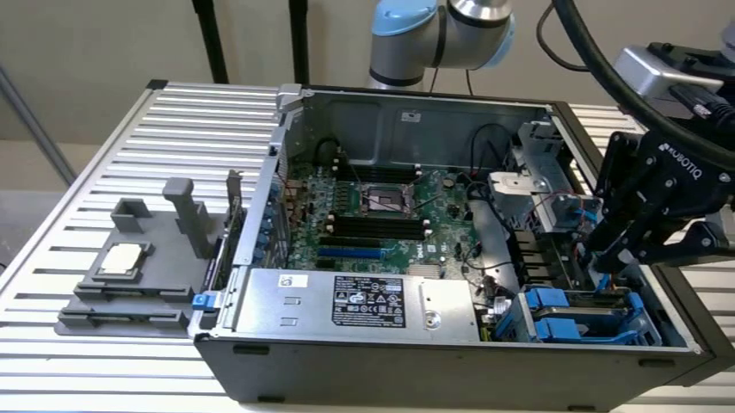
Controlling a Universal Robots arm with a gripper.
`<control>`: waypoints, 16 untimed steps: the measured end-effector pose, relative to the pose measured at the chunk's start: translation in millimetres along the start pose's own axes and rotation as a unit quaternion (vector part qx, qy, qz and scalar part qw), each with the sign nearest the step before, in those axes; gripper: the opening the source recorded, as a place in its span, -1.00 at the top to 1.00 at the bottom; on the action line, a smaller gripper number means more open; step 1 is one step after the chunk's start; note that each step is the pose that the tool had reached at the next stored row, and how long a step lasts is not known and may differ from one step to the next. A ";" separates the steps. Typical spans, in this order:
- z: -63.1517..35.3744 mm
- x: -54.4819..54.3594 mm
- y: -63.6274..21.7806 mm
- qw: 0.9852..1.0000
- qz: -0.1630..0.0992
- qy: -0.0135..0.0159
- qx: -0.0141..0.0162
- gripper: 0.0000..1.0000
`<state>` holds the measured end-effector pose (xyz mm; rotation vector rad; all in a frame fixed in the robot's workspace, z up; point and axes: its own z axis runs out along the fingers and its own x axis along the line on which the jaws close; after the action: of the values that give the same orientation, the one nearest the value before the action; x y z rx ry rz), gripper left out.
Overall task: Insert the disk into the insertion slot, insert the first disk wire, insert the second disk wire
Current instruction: 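Insert the second disk wire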
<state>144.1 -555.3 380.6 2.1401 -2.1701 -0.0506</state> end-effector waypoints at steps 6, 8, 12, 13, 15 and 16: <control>4.5 -7.4 -1.5 1.000 0.001 0.009 0.000 0.34; 4.8 -9.0 -1.7 1.000 0.001 0.013 0.000 0.34; 5.0 -10.1 -1.8 1.000 0.002 0.020 0.000 0.52; 5.2 -10.1 -1.8 1.000 0.002 0.021 0.000 0.52; 5.0 -10.1 -1.5 1.000 0.002 0.021 0.000 0.67; 5.1 -10.0 -0.9 1.000 0.002 0.021 0.001 0.67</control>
<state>144.7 -545.5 375.0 2.1181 -2.1517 -0.0042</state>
